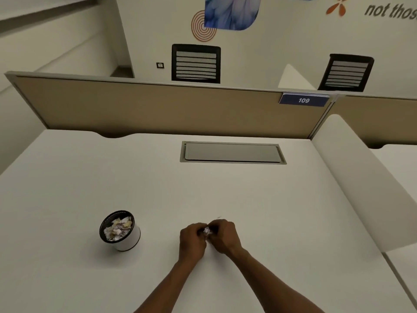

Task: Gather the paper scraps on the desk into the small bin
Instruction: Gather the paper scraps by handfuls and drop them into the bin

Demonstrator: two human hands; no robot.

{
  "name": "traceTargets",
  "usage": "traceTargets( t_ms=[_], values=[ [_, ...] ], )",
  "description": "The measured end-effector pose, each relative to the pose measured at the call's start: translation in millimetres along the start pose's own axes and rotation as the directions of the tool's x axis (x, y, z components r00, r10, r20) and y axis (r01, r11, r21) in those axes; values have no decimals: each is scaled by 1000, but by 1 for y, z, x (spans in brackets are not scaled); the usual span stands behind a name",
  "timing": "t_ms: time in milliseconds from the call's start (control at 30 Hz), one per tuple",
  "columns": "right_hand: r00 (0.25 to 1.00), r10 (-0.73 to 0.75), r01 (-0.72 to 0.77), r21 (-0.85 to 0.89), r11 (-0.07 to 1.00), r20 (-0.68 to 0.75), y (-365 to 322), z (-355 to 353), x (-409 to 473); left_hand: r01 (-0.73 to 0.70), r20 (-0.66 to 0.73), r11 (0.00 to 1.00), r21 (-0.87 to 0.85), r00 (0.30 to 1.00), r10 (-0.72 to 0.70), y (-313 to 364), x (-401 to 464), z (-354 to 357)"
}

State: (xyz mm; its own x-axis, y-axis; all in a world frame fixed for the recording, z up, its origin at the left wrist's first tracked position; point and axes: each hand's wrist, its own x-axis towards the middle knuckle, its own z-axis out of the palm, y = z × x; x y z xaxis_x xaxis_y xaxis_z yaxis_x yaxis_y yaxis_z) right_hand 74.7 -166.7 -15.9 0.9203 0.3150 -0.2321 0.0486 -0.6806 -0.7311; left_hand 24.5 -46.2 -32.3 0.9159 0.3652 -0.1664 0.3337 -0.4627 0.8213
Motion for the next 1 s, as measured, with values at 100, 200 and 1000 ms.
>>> traceTargets(
  t_ms=[100, 200, 1000],
  values=[
    [994, 95, -105, 200, 974, 59, -6, -4, -6, 69, 13, 991, -115, 998, -68, 1, -5, -13],
    [989, 63, -111, 393, 913, 133, -26, -9, -6, 70, -26, 972, -224, 997, -78, 7, -10, -36],
    [814, -521, 563, -126, 817, 258, -210, 85, 10, -17, -538, 998, 68, 841, 51, -50, -33, -224]
  ],
)
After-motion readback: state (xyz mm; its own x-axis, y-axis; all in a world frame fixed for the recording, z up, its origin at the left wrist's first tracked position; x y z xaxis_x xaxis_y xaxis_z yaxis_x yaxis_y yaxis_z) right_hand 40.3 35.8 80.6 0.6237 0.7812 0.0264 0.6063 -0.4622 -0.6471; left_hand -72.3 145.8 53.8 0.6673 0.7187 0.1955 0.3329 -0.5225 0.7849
